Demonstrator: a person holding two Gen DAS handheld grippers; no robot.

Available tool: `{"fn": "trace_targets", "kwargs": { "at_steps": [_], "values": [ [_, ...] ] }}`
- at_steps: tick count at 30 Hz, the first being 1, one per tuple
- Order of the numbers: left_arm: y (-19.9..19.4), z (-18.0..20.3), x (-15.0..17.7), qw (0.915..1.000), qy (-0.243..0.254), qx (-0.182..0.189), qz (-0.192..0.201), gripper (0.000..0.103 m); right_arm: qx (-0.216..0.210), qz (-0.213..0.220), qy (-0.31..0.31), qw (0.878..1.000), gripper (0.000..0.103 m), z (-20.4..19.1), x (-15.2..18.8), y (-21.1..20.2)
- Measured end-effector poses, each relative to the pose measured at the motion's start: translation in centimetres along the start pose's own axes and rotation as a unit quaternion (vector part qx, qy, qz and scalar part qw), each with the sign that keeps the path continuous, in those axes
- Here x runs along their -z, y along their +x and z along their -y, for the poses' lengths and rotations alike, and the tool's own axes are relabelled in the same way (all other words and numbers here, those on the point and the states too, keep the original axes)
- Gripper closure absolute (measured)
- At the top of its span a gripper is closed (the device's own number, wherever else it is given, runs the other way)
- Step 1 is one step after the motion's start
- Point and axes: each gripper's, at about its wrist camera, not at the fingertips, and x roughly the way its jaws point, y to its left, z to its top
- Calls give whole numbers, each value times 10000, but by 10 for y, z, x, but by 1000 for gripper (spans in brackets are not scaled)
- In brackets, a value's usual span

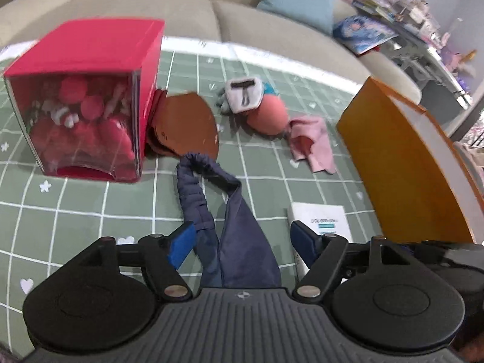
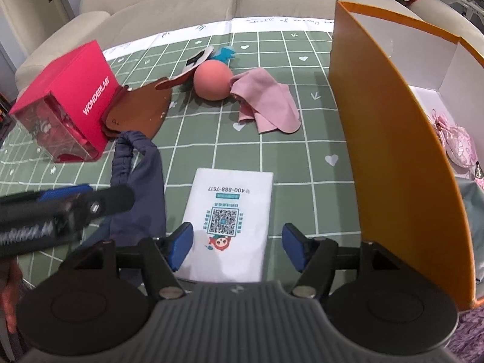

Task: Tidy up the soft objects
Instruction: 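Lift the navy cloth with the left tool while the right tool lifts the white card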

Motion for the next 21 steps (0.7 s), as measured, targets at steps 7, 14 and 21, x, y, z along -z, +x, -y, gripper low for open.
{"fn": "trace_targets", "kwargs": {
  "at_steps": [7,14,21],
  "values": [
    [13,-4,5,9993,-207,-213,-246,21,-44,-51,-35,10000,20,-2,1,7],
    [21,10,6,9993,208,-301,-110,31,142,-135,-486,9986,15,-20,5,23],
    [24,15,10,9962,687,-527,106,51,332,-34,-603,9976,21,-23,5,26]
  ]
}}
